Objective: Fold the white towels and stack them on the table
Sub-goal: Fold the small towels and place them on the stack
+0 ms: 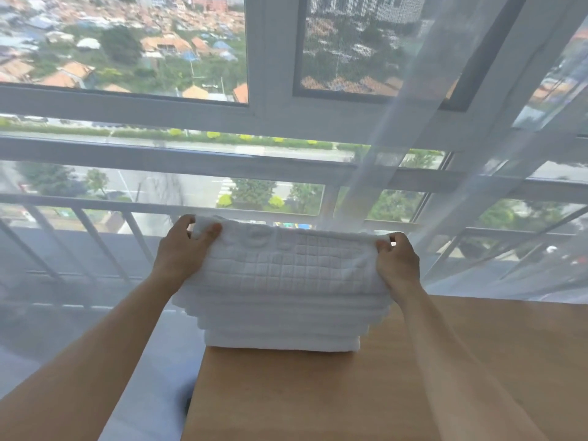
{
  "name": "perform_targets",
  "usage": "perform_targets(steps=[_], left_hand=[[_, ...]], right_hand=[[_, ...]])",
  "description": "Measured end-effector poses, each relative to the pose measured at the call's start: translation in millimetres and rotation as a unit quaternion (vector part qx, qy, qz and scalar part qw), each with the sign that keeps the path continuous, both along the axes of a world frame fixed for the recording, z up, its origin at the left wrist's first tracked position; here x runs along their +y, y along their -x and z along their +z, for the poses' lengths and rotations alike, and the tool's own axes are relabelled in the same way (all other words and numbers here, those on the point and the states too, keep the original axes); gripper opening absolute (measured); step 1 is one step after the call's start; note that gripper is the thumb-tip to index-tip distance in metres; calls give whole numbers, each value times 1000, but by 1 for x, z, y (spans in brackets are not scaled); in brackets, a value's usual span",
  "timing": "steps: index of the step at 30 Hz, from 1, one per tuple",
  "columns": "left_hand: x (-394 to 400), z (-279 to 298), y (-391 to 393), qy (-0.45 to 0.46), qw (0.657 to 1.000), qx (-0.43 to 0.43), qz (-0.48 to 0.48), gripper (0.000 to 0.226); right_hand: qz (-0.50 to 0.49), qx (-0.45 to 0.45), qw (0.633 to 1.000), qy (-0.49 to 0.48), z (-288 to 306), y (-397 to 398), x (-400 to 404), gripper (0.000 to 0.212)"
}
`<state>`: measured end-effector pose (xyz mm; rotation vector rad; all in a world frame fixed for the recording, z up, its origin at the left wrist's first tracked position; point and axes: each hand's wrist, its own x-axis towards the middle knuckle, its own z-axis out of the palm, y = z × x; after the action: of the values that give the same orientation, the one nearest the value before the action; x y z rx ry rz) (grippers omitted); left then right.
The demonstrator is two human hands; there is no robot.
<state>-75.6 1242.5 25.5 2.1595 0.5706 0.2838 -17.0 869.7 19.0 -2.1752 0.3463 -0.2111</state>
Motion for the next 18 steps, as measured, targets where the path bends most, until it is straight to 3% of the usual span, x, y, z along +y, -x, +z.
perform_targets(steps=[4,6,9,12,14,18], left_hand=[[-11,-4,3,-105,992,65,-5,71],[-14,1,4,-180,982,59,9,69],[-31,6,6,-287,955,-64,-40,57],[-73,11,2,-301,923,-122,-206,43],[-95,4,0,-309,904,-95,-280,43],[-97,-12,-4,-346,899,-19,-268,57]], right_hand=[[25,68,997,6,3,3,5,15],[39,76,993,79,13,3,5,22],[42,-61,955,288,18,14,21,31],[117,-174,909,359,19,30,64,33],[174,-139,899,377,15,35,85,46],[270,-41,901,338,-2,28,83,64]])
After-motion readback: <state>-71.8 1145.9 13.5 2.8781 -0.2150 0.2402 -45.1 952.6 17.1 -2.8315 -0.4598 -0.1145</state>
